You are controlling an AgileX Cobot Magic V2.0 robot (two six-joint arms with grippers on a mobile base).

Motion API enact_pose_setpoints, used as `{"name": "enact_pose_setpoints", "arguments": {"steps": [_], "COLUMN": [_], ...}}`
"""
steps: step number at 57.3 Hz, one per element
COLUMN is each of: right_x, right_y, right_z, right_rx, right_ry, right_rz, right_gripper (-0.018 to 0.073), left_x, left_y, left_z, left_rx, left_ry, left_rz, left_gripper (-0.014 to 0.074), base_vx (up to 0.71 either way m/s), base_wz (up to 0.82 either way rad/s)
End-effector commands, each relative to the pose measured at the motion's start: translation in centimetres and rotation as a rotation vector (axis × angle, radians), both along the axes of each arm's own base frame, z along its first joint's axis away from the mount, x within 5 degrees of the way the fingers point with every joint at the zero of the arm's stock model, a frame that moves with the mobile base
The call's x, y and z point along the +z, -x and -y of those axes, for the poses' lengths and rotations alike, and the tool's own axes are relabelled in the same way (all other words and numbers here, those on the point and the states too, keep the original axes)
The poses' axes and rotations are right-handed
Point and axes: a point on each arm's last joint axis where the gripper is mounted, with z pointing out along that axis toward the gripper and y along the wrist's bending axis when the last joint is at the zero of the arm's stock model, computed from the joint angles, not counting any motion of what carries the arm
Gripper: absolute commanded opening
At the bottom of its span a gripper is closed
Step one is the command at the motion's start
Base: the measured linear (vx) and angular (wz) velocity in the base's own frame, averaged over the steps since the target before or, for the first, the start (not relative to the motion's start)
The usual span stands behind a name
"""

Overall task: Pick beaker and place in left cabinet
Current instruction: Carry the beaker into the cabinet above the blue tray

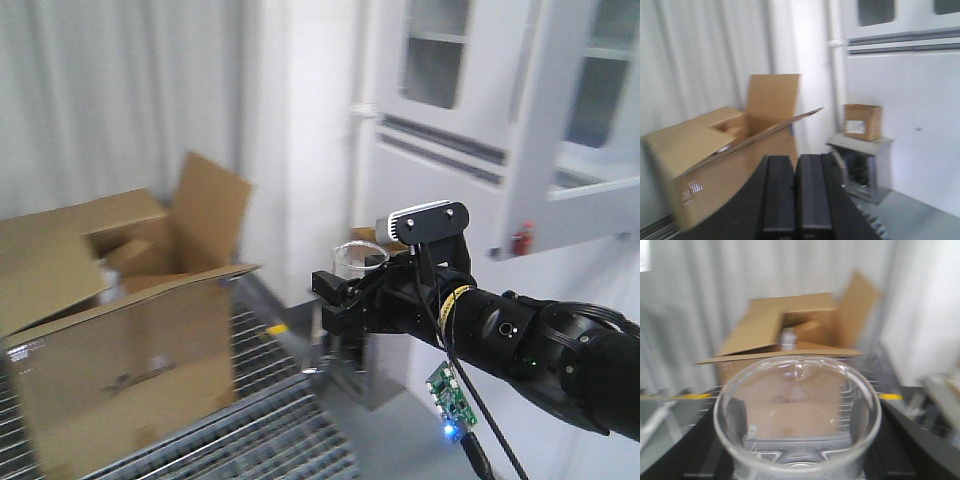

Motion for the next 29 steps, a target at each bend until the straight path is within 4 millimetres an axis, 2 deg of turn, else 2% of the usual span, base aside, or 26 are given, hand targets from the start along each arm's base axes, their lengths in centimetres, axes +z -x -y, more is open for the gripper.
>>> {"name": "enact_pose_setpoints", "arguments": {"steps": [1, 29], "right_x": [3.14, 3.13], "right_y": [0.72, 0.72], "right_z": [0.10, 0.10], "right_rx": [0.034, 0.034], "right_ry": [-0.074, -0.074], "right_rz": [0.101, 0.101], "right_gripper": [-0.0001, -0.0001], "left_x": [0.34, 0.34], "left_y": [0.16, 0.16], "left_z": [0.02, 0.02], "left_rx": [-0.005, -0.005], "left_ry": [0.017, 0.017], "left_rz": [0.086, 0.086], "left_gripper": [0.0001, 0.0001], "base_vx": [0.37, 0.32], "base_wz": [-0.88, -0.88]}}
